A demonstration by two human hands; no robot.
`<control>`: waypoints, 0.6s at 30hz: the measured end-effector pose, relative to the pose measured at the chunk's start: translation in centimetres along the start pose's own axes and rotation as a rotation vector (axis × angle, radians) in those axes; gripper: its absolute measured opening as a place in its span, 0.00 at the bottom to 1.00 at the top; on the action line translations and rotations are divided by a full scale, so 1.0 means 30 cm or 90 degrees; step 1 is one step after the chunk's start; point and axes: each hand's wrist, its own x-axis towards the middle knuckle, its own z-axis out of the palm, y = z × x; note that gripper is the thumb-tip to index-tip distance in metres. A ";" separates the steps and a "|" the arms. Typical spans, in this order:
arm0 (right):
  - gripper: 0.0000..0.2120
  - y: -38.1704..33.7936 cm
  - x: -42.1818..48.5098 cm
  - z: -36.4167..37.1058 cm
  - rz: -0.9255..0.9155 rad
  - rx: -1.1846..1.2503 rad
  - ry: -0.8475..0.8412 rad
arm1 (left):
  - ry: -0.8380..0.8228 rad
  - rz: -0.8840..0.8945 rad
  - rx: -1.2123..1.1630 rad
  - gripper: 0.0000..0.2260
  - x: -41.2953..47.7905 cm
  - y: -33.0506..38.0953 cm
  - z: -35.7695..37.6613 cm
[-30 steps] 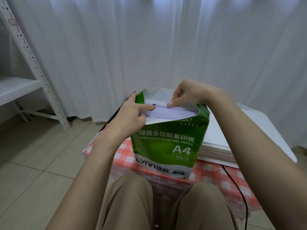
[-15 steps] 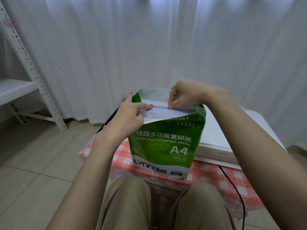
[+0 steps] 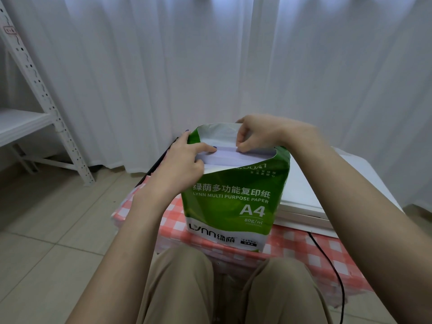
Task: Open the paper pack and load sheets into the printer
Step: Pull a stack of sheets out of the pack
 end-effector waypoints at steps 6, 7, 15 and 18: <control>0.05 -0.003 0.021 -0.011 -0.026 -0.050 -0.021 | -0.035 -0.009 0.012 0.23 0.016 0.012 -0.021; 0.05 -0.006 0.021 -0.008 -0.033 -0.058 -0.015 | -0.039 -0.011 0.016 0.23 0.018 0.016 -0.026; 0.07 -0.017 -0.001 -0.018 -0.076 -0.072 0.025 | -0.040 -0.041 -0.008 0.13 0.039 0.045 -0.047; 0.08 -0.015 -0.008 -0.023 -0.093 -0.060 0.028 | -0.019 -0.056 -0.036 0.17 0.043 0.063 -0.058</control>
